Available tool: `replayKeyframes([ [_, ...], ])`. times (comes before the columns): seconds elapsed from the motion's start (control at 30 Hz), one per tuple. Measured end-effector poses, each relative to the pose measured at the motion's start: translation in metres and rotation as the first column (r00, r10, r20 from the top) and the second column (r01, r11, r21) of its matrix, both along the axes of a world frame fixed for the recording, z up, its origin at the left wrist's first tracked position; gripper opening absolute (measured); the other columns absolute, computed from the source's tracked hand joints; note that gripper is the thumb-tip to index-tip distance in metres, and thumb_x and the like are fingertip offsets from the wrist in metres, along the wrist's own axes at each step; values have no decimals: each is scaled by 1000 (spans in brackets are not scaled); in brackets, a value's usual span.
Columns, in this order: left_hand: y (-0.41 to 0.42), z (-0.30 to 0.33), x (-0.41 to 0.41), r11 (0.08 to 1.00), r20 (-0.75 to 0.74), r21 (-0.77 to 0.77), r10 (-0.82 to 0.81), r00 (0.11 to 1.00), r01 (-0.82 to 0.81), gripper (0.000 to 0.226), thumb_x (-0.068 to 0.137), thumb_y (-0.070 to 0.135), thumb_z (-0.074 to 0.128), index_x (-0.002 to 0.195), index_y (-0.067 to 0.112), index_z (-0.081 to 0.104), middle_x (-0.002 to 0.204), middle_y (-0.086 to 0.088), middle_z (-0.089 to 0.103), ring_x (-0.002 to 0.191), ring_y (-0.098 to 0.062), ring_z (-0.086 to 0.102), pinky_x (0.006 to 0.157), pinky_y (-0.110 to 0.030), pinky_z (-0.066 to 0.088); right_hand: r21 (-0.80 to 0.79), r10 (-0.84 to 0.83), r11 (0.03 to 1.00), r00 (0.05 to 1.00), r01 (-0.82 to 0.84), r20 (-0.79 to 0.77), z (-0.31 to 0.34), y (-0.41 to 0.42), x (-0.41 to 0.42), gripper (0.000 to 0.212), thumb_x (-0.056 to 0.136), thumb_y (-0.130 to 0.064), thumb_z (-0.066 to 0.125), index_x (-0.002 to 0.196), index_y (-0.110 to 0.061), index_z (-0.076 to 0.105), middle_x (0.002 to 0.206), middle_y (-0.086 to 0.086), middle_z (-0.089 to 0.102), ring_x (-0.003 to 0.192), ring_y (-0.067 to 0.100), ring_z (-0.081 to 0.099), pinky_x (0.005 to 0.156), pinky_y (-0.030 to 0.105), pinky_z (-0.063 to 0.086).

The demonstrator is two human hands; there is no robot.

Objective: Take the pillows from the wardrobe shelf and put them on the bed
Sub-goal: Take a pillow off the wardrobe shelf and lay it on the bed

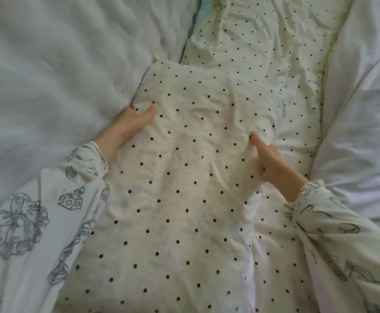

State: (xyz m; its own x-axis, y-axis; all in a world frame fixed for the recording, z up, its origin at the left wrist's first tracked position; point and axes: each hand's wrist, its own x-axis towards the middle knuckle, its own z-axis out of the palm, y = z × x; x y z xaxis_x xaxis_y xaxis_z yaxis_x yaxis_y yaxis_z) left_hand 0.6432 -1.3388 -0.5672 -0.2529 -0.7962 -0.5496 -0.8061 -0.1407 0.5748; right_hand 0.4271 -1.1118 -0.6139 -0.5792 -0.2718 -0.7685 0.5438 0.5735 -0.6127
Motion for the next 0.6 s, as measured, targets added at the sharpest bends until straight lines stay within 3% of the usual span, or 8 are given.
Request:
replayKeyframes([
  [0.07, 2, 5, -9, 996, -1, -68, 56, 998, -56, 77, 75, 59, 62, 131, 8, 50, 134, -12, 54, 122, -28, 52, 104, -39, 42, -29, -22, 999, 999, 23, 29, -1, 2, -2, 77, 77, -57, 63, 138, -19, 34, 114, -3, 44, 97, 20, 46, 73, 36, 42],
  [0.13, 11, 15, -8, 970, 42, -243, 36, 998, -25, 83, 69, 62, 65, 130, 8, 47, 134, -12, 54, 121, -30, 51, 102, -42, 42, -88, -50, 995, 999, 50, -3, -1, 5, 1, 76, 77, -56, 64, 137, -20, 36, 118, -4, 48, 98, 19, 48, 75, 35, 45],
  [0.27, 26, 29, 3, 847, 104, -526, -22, 994, 74, 85, 69, 64, 59, 130, 10, 38, 130, -16, 45, 121, -34, 43, 102, -49, 37, -180, -120, 979, 987, 100, -105, 3, 1, 18, 78, 72, -57, 67, 136, -24, 38, 129, -3, 53, 113, 21, 52, 94, 43, 46],
  [0.37, 26, 26, 8, 810, 286, -553, -35, 958, 195, 75, 82, 58, 51, 132, 4, 34, 131, -25, 42, 124, -39, 37, 102, -53, 31, -153, -14, 988, 976, -20, -217, 2, -7, 26, 72, 77, -47, 67, 137, -22, 35, 131, 3, 53, 114, 23, 54, 94, 43, 48],
  [0.47, 37, 17, 6, 745, 424, -569, -97, 901, 348, 68, 91, 49, 41, 142, 6, 26, 138, -26, 35, 126, -41, 33, 98, -56, 29, -27, 192, 977, 924, -213, -329, -3, -8, 29, 81, 85, -45, 59, 147, -23, 13, 148, 7, 35, 130, 28, 40, 106, 47, 38],
  [0.6, 71, 5, 16, 681, 465, -518, -283, 839, 517, 63, 92, 47, 34, 148, 30, 10, 159, -11, -1, 144, -36, -1, 108, -66, 8, 164, 422, 906, 801, -390, -424, 1, 14, 52, 84, 86, -45, 53, 149, -23, 2, 156, 11, 12, 141, 31, 18, 113, 47, 23],
])
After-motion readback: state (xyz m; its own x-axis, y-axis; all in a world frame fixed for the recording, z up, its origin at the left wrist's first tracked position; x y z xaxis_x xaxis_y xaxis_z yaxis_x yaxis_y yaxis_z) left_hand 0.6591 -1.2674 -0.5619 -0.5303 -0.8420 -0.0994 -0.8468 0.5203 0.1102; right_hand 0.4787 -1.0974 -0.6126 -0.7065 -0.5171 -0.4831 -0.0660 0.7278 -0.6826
